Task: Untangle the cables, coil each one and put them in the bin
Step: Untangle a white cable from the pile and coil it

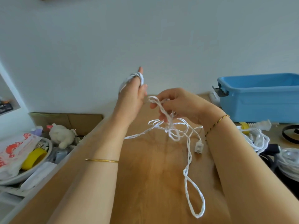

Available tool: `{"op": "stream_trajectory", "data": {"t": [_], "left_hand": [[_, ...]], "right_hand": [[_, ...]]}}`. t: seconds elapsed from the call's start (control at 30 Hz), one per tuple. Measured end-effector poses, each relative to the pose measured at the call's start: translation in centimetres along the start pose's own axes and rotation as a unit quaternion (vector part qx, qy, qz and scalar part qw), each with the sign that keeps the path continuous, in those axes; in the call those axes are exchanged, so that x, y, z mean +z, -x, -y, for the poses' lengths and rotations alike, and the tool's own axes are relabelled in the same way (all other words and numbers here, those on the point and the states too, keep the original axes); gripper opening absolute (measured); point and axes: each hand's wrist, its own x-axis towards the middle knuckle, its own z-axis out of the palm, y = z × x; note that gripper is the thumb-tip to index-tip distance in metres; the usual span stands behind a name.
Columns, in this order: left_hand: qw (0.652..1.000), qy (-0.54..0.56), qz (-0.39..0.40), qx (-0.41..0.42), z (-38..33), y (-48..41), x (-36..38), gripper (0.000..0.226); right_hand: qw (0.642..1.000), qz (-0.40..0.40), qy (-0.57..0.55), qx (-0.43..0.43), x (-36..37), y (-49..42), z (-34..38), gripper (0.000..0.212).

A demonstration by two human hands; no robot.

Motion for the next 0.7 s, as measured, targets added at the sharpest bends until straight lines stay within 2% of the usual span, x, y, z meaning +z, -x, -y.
{"op": "stream_trajectory", "data": {"t": [0.07, 0.17, 0.33, 0.4, 0.47, 0.57, 0.63, 0.7], "left_hand": [[0.996, -0.034, 0.076, -0.015, -0.4, 0.2, 0.0, 0.013], [0.973, 0.036, 0.196, -0.118, -1.0, 0.6, 0.1, 0.023], [0.912, 0.244, 0.281, -0.174, -1.9, 0.9, -0.9, 0.050], [0.908, 0.231, 0.305, -0.167, -2.1, 1.0, -1.5, 0.057], [0.929, 0.164, 0.286, -0.171, -1.8, 0.9, -1.5, 0.055], [0.961, 0.121, 0.147, -0.200, -0.9, -0.1, -1.7, 0.046], [0.961, 0.137, 0.046, -0.234, -0.4, -0.6, -2.1, 0.044], [0.948, 0.165, -0.019, -0.273, 0.0, -0.8, -2.3, 0.043]], "right_hand": [[0.995, -0.065, -0.075, -0.010, -0.4, -0.1, 0.1, 0.030], [0.970, -0.155, -0.185, -0.025, -1.3, -0.4, -0.4, 0.031], [0.931, -0.235, -0.280, -0.009, -1.4, -0.9, -1.4, 0.031], [0.919, -0.255, -0.300, 0.002, -1.4, -1.0, -1.6, 0.031], [0.921, -0.272, -0.280, 0.020, -1.4, -1.0, -1.9, 0.033], [0.950, -0.250, -0.175, 0.060, -1.2, -0.8, -2.4, 0.031], [0.974, -0.199, -0.071, 0.077, -0.9, -0.7, -2.5, 0.027], [0.983, -0.151, 0.045, 0.090, -0.7, -0.7, -2.3, 0.027]]}}
